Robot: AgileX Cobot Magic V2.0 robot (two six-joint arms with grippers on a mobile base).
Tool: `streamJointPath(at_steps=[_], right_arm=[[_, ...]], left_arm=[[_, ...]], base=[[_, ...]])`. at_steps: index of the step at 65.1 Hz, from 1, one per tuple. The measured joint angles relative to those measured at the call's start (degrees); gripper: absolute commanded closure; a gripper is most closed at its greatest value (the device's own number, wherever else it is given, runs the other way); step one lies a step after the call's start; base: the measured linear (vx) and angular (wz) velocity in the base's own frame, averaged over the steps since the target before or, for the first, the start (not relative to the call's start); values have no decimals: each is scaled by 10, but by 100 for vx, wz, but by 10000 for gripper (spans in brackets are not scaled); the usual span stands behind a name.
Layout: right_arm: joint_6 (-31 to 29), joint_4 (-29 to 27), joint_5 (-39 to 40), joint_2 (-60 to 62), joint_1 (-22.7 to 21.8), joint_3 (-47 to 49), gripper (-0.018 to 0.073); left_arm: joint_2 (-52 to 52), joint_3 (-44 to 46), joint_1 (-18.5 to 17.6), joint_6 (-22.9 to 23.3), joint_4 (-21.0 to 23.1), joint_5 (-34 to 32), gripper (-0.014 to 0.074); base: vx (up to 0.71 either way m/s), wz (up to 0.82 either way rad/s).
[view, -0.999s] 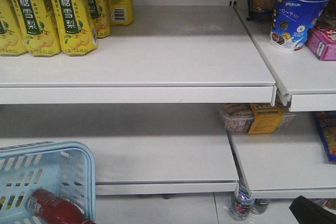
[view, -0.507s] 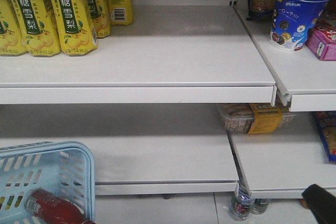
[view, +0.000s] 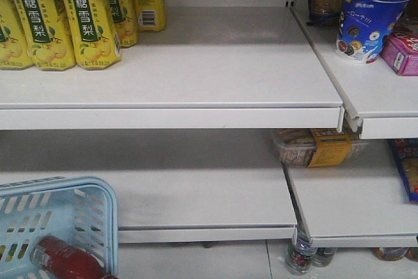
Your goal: Place coke in basket with both arms
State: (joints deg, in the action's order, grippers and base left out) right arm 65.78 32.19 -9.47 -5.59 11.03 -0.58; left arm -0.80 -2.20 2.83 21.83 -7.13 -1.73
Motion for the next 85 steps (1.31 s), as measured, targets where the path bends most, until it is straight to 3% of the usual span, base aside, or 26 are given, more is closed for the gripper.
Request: streamJointPath(at_steps=[8, 16, 24, 48, 65, 85], right_arm=[[-131, -120, -6, 0, 0, -1, 564], [-319, -263, 14, 6, 0, -10, 564], [-417, -313, 24, 38, -4, -10, 564], [-476, -327, 29, 62, -113, -10, 564], [-553, -355, 29, 62, -120, -10, 564], [-572, -357, 29, 62, -120, -10, 564]], left_arm=[[0, 0, 0, 0, 0, 0, 603], [0, 0, 0, 0, 0, 0, 603], [0, 0, 1, 0, 0, 0, 603], [1, 0, 1, 0, -1, -1, 603], [1, 0, 1, 0, -1, -1, 603], [1, 0, 1, 0, -1, -1, 603]], base=[[0, 0], [0, 0], [0, 0], [0, 0], [0, 0], [0, 0]])
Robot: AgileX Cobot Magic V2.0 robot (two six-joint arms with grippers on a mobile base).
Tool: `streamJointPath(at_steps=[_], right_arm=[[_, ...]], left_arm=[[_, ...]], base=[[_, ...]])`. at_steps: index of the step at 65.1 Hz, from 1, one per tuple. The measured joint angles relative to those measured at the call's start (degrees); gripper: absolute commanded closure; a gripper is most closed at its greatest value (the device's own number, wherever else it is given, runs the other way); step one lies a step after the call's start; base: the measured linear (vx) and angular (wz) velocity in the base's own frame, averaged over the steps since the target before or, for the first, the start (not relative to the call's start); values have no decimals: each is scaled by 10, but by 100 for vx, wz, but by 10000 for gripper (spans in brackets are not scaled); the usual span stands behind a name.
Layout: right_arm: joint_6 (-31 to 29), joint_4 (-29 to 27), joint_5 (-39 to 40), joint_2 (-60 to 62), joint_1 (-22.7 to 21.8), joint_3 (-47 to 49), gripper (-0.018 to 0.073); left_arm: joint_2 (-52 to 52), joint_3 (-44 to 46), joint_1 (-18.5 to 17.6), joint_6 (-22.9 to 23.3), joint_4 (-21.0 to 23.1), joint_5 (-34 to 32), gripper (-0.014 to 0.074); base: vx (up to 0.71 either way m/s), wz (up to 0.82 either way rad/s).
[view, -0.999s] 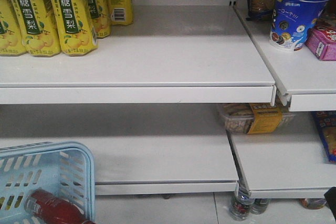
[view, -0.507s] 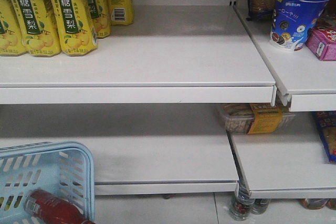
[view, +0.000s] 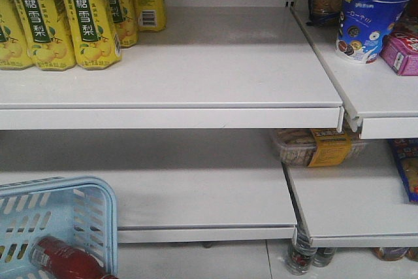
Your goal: Place coke in basket with both arms
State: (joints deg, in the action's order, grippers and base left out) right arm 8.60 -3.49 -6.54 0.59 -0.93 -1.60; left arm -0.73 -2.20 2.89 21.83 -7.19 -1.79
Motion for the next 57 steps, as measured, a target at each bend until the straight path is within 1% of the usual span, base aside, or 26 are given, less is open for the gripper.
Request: streamJointPath(at_steps=[57], right_arm=[[-4, 0, 0, 0, 0, 0, 564]], left_arm=[[0, 0, 0, 0, 0, 0, 603]], base=[[0, 0]])
